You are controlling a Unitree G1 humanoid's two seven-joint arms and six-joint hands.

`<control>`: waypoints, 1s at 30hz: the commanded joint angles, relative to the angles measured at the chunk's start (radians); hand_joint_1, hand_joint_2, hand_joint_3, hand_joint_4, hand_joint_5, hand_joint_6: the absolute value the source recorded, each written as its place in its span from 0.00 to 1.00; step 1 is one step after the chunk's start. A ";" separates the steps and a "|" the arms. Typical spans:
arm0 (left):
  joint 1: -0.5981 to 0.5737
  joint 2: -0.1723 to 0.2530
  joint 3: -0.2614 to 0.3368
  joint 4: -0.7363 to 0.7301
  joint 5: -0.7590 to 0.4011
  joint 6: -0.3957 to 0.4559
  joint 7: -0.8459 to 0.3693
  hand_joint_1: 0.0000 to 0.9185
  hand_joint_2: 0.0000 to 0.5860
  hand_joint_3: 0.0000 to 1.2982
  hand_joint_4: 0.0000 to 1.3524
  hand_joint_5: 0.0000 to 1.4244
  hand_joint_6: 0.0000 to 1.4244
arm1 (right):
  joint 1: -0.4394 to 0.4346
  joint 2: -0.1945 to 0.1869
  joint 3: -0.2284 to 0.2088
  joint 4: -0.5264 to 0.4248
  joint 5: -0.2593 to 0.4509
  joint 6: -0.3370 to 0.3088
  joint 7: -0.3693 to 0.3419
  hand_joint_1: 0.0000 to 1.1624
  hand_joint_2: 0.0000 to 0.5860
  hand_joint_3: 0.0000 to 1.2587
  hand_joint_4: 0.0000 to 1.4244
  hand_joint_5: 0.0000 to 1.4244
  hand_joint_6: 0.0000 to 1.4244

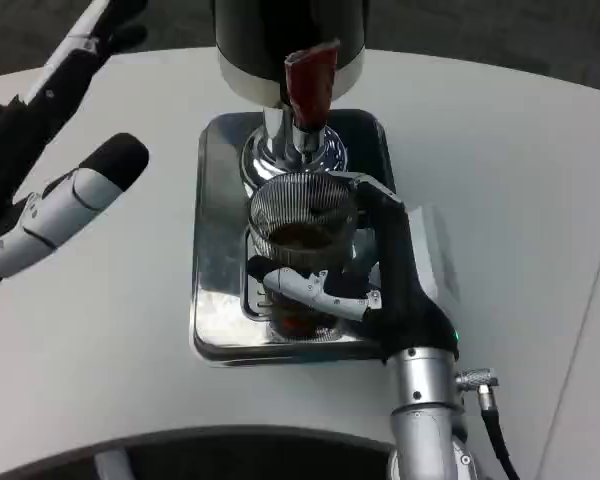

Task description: Grasp the cup under the faucet to collect the drink, then remove the cup.

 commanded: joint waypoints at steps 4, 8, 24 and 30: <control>0.081 0.044 0.012 -0.061 0.101 -0.008 -0.001 0.00 0.32 0.00 0.00 0.00 0.00 | 0.074 -0.009 0.038 -0.156 -0.042 0.035 0.040 0.94 0.19 0.49 0.58 0.63 0.84; 0.152 0.073 0.008 -0.113 0.211 0.015 -0.002 0.00 0.30 0.00 0.00 0.00 0.00 | 0.138 -0.019 0.059 -0.232 -0.050 0.059 0.083 0.95 0.18 0.50 0.58 0.63 0.84; 0.423 0.062 -0.001 -0.396 0.518 0.389 -0.017 0.00 0.15 0.00 0.00 0.00 0.00 | 0.261 -0.037 0.081 -0.410 -0.067 0.094 0.157 0.95 0.16 0.51 0.60 0.64 0.87; 0.463 0.060 -0.049 -0.437 0.611 0.428 -0.004 0.00 0.12 0.00 0.00 0.00 0.00 | 0.292 -0.047 0.091 -0.463 -0.076 0.093 0.186 0.95 0.16 0.51 0.60 0.64 0.87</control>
